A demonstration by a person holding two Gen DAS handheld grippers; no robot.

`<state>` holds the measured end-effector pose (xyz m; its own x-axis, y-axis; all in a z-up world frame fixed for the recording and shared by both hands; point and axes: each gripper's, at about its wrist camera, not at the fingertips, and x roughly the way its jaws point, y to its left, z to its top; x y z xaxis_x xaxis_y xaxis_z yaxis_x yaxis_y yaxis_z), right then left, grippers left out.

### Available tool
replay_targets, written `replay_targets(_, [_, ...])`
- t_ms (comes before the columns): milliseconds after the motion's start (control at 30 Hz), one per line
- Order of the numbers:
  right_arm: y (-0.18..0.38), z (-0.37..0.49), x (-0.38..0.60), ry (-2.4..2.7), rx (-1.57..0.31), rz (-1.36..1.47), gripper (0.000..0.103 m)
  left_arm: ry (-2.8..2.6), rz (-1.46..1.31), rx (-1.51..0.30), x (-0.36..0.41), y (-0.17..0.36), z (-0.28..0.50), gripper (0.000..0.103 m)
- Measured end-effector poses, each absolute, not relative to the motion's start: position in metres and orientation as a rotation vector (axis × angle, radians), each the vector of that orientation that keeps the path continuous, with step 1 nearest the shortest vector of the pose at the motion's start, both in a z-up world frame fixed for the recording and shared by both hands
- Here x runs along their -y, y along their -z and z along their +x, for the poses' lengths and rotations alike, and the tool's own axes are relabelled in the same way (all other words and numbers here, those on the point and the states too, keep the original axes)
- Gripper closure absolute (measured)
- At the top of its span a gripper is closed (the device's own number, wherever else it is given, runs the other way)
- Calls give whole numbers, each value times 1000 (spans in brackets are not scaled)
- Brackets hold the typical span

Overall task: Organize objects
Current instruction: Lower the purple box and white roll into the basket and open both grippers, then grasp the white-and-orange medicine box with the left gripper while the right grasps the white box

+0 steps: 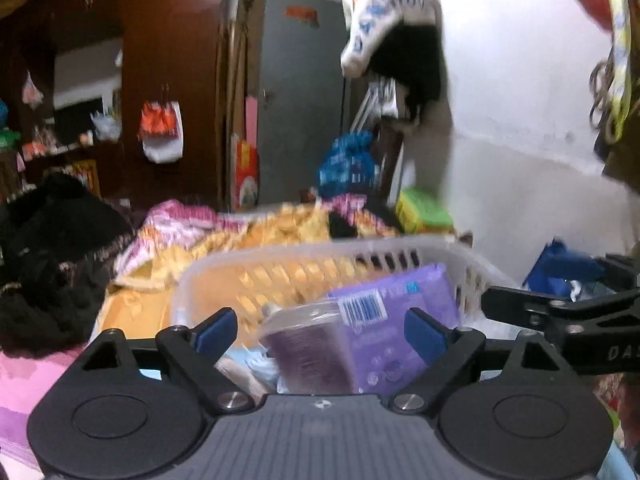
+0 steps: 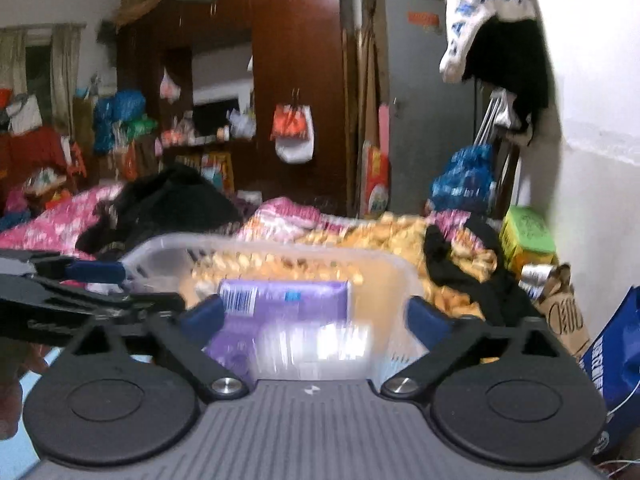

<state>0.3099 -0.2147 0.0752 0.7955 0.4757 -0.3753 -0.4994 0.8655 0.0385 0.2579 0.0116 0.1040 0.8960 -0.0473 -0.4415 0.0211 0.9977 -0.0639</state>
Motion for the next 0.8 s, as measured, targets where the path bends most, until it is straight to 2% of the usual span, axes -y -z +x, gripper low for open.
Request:
replay_targets(167, [-66, 264, 247, -610, -288, -13, 0, 96, -25, -279, -19, -102, 180, 11])
replay_targets(267, [-38, 241, 265, -691, -277, 21, 0, 136, -17, -230, -27, -73, 134, 10])
replay_targets(333, [-14, 239, 267, -727, -312, 29, 0, 153, -6, -258, -34, -49, 117, 10])
replay_targets(467, [17, 255, 255, -704, -378, 16, 0, 114, 3, -335, -45, -19, 126, 10])
replay_targets(667, [25, 262, 234, -735, -403, 46, 0, 90, -12, -408, -58, -7, 147, 14])
replay_targets(733, [28, 256, 225, -729, -404, -7, 4, 108, -5, -431, -58, -4, 152, 16])
replay_targets(800, [30, 255, 220, -724, -409, -42, 12, 128, -2, -447, -58, -3, 157, 20])
